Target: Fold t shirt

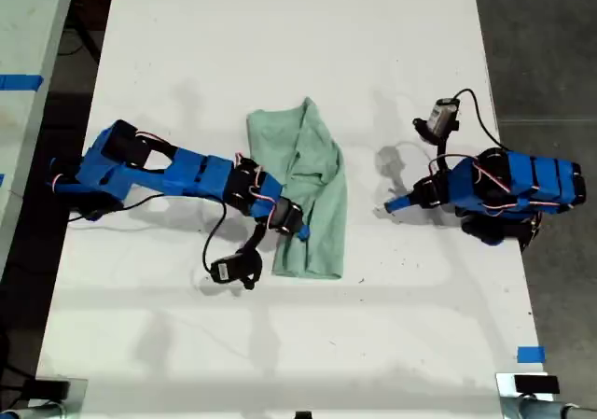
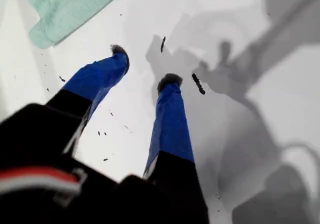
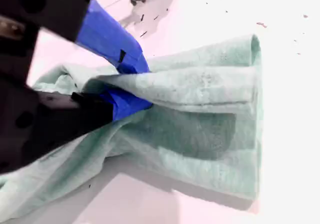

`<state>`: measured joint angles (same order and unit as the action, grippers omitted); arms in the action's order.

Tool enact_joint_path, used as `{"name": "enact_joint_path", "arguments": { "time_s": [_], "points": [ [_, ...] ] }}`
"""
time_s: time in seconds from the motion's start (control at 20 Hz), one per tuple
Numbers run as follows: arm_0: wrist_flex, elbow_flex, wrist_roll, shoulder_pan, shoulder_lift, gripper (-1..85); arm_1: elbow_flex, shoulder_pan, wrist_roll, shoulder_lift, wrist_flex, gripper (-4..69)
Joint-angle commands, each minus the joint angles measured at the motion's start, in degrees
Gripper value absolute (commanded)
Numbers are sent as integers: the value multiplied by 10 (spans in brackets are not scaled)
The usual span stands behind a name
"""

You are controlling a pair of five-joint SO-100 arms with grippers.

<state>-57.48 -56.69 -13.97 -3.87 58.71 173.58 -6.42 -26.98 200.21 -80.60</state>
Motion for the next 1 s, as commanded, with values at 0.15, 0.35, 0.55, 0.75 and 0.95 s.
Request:
{"name": "enact_joint_path", "arguments": {
  "time_s": [0.15, 0.35, 0.55, 0.75, 0.95],
  "points": [
    [73, 40, -99, -19, -18, 477, 30, -5, -2, 6, 4, 159],
    [41, 40, -83, -17, 13, 141, 30, -5, -1, 6, 4, 157],
    [-18, 29, 45, 11, 69, 128, 30, -6, -1, 6, 4, 157],
    [-126, 29, 154, 59, 32, 133, 30, -6, -1, 6, 4, 156],
    [-149, 40, 179, 70, -19, 150, 30, -6, -1, 6, 4, 156]
  ]
}}
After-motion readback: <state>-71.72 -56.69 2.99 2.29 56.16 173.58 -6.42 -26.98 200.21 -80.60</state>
